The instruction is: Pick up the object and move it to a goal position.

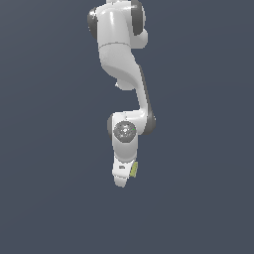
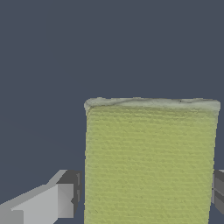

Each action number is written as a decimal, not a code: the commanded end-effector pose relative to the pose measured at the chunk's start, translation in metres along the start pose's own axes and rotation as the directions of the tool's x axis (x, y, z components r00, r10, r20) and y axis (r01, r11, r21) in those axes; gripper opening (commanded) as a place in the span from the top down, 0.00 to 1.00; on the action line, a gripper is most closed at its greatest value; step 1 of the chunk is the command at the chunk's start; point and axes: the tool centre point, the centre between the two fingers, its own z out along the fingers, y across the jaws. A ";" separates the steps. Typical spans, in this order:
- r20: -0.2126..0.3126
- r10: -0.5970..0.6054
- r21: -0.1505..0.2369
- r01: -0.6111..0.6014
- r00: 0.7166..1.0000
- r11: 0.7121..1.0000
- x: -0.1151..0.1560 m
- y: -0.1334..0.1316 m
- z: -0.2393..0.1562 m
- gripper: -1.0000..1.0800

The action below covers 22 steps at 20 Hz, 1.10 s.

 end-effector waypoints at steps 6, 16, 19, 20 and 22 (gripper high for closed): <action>0.000 0.000 0.000 0.000 1.000 1.000 0.000 0.001 0.002 1.00; 0.000 0.000 0.000 0.000 1.000 1.000 0.003 0.001 -0.001 1.00; 0.000 0.000 0.000 0.000 1.000 1.000 0.014 -0.001 -0.012 1.00; 0.000 0.000 0.000 0.000 1.000 1.000 0.019 -0.001 -0.017 1.00; 0.000 0.000 0.000 0.000 1.000 1.000 0.032 -0.002 -0.030 1.00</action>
